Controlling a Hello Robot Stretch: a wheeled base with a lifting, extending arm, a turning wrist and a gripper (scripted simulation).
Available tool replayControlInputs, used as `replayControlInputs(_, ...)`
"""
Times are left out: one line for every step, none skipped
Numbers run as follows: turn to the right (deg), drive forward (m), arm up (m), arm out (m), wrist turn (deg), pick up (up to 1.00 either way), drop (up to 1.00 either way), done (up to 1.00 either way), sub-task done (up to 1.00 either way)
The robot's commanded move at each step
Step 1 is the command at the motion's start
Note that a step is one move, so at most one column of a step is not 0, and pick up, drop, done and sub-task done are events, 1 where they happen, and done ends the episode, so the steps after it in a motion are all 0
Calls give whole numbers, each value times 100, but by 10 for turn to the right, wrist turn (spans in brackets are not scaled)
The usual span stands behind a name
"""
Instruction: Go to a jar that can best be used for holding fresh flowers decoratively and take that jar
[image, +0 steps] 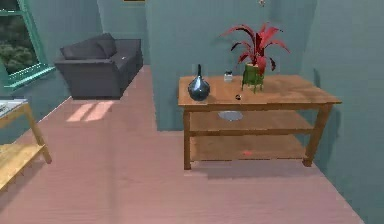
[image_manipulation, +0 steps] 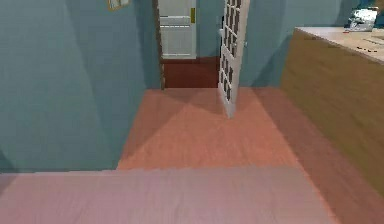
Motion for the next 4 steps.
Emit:
replayControlInputs(0,75,0,0,0,0,0,0,0)
replayControlInputs(-450,0,0,0,0,0,0,0,0)
replayControlInputs(-360,0,0,0,0,0,0,0,0)
replayControlInputs(0,0,50,0,0,0,0,0,0)
